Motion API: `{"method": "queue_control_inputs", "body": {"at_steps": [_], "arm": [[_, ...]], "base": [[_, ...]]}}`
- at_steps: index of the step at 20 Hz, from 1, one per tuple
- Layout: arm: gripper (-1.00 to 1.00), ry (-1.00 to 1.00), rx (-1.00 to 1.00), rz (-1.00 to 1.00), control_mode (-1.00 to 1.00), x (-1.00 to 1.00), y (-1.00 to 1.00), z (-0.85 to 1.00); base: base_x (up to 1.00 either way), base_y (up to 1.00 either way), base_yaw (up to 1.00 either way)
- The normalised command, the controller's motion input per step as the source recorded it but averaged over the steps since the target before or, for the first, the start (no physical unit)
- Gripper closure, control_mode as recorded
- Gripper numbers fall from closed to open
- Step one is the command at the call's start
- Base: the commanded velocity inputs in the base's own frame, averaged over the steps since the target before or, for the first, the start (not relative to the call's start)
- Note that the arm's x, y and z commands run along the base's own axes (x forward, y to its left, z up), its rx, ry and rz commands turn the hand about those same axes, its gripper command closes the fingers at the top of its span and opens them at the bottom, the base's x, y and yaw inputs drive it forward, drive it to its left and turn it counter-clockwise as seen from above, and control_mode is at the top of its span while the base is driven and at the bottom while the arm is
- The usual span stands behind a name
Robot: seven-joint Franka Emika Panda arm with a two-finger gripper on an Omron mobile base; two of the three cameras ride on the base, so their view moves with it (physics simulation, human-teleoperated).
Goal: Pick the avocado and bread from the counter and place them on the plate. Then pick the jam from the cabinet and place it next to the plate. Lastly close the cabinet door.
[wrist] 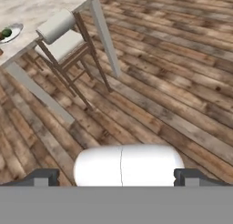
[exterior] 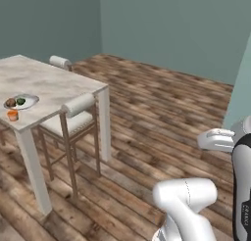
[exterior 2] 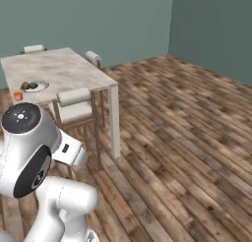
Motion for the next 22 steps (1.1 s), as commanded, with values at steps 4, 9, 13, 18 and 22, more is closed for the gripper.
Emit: {"method": "queue_control_inputs", "body": {"at_steps": [4, 9, 13, 18, 22], "arm": [[-1.00, 0.00, 0.00, 0.00, 1.00, 0.00, 0.00, 0.00], [-1.00, 0.00, 0.00, 0.00, 1.00, 0.00, 0.00, 0.00], [-1.00, 0.00, 0.00, 0.00, 1.00, 0.00, 0.00, 0.00], [-1.00, 0.00, 0.00, 0.00, 1.00, 0.00, 0.00, 0.00], [-1.00, 0.00, 0.00, 0.00, 1.00, 0.00, 0.00, 0.00]], "base": [[-0.15, 0.00, -0.37], [-0.09, 0.00, -0.34], [0.00, 0.00, -0.27], [0.00, -0.12, -0.21], [-0.04, -0.26, -0.18]]}}
